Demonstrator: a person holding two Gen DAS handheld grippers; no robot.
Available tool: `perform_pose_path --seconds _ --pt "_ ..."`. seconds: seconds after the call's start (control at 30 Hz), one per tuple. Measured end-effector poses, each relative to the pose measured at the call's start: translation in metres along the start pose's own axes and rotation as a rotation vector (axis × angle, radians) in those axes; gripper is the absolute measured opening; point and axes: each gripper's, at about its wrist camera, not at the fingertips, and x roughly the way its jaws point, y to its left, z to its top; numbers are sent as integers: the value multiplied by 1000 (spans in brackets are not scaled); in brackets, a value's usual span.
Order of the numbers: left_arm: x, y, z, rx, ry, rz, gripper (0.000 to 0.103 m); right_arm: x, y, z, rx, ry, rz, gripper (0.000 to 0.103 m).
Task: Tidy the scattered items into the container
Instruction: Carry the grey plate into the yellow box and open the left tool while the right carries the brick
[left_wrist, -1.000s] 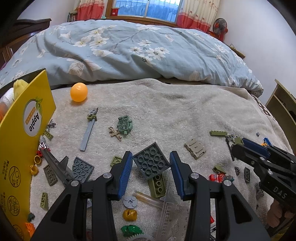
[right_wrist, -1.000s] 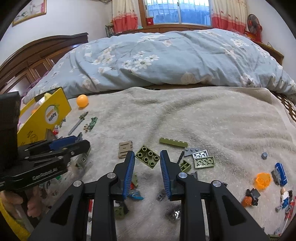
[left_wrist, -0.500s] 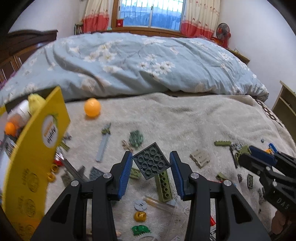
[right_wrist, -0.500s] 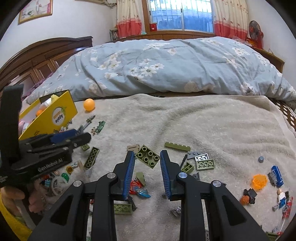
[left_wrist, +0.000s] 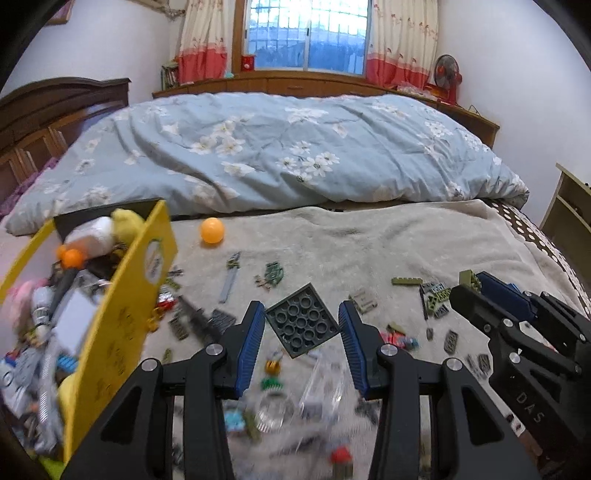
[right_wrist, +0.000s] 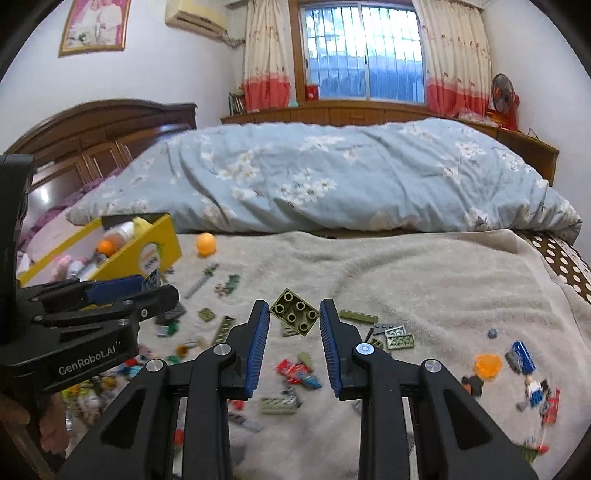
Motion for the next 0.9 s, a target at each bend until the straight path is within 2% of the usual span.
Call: perform_pose_path --seconds 0.17,0.37,0.67,0.9 --pt "-44 0 -14 -1 -29 14 42 -28 11 -10 64 0 50 29" --pt "-85 1 -28 3 -54 32 42 -60 26 -18 84 -8 84 29" --pt "-124 20 -43 -15 -86 84 42 -87 51 -21 71 -14 119 29" --pt "-144 54 -58 -57 -92 149 42 -91 85 -23 22 -4 163 29"
